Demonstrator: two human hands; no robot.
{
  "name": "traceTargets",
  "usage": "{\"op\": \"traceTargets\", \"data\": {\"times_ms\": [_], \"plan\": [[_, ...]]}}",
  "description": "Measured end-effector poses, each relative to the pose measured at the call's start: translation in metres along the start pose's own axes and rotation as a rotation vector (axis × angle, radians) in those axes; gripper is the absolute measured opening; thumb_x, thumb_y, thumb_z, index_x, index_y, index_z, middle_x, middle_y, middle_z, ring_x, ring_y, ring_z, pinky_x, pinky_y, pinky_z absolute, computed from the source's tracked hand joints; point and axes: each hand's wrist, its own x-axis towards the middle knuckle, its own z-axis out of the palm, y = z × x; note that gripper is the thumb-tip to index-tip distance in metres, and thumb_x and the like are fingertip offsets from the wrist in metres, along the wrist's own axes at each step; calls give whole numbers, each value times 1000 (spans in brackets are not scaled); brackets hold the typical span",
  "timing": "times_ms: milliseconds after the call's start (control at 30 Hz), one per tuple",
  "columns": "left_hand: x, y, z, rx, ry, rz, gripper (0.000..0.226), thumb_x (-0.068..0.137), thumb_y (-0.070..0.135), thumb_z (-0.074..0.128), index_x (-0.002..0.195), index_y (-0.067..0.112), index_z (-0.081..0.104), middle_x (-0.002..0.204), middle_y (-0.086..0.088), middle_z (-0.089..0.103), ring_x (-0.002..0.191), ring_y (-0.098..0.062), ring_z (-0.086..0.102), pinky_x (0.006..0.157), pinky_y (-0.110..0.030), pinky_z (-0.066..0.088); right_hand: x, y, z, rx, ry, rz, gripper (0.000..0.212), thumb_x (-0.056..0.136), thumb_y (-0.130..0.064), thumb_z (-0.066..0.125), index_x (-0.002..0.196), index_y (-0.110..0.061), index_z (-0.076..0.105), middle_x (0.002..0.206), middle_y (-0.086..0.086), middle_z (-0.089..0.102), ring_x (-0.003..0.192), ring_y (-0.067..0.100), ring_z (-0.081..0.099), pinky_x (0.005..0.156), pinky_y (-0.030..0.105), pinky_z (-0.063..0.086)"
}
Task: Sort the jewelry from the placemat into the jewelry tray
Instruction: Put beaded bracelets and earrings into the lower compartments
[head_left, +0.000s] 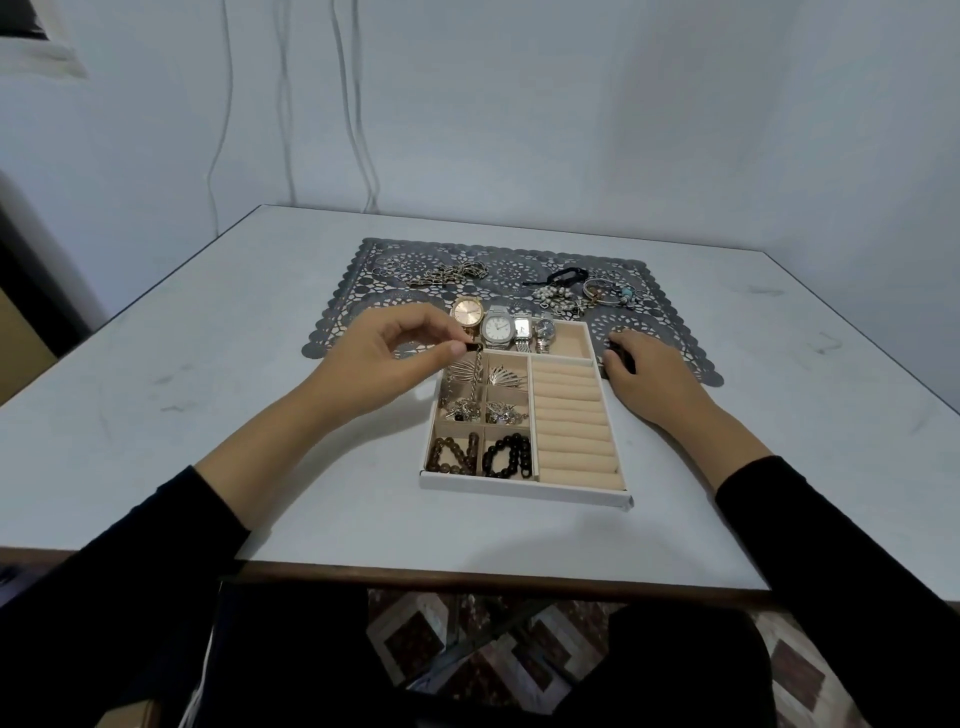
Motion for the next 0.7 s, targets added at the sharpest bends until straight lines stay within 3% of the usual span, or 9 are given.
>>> {"op": "traceTargets", "data": {"times_ms": [267, 700], "plan": [[3, -4, -7, 178, -111, 78, 10, 84, 30, 67, 93, 29, 70, 92, 14, 70, 94, -8, 66, 91, -20, 48, 0, -1, -1, -3, -5, 14, 37, 99, -23, 44, 129, -5, 54, 124, 12, 60, 113, 26, 52, 89, 27, 35], [16, 1, -9, 488, -427, 132, 10, 89, 14, 68, 93, 20, 75, 90, 13, 68, 87, -4, 63, 82, -19, 47, -1, -2, -3, 0, -15, 17, 38, 99, -23, 44, 131, -5, 52, 128, 12, 58, 117, 26, 51, 94, 28, 35]]}}
